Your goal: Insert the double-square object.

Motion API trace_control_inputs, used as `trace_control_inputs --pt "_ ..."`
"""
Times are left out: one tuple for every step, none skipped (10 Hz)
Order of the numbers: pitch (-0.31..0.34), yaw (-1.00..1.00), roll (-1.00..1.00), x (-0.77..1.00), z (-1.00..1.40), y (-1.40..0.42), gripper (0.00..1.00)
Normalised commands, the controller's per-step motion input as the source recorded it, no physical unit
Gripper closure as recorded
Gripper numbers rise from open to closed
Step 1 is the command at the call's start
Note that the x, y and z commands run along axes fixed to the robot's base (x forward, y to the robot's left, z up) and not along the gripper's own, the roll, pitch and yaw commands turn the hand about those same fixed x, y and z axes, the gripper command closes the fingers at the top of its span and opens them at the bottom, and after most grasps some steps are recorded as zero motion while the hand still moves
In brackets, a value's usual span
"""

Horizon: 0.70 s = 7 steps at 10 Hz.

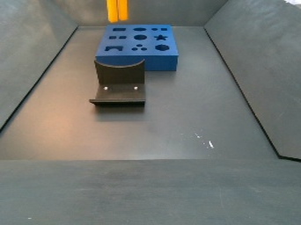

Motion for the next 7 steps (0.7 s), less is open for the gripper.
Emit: trace_control_inputs --pt "0.000 -0.75 0.00 0.39 -0.17 0.00 1.00" --pt "0.000 -0.76 0.00 0.37 -0.21 0.00 1.00" --pt "0.000 -0.78 0.02 0.31 -0.26 0.00 1.00" --pt "0.004 -0.80 0.08 0.21 -0.28 0.00 1.00" --pt "0.050 -0.72 0.21 0.10 -0.17 -0.01 1.00" --pt "0.070 -0.67 0.28 0.05 -0.13 -0.05 1.00" --pt "0.089 -0.68 0.28 0.01 -0.13 -0.04 1.00"
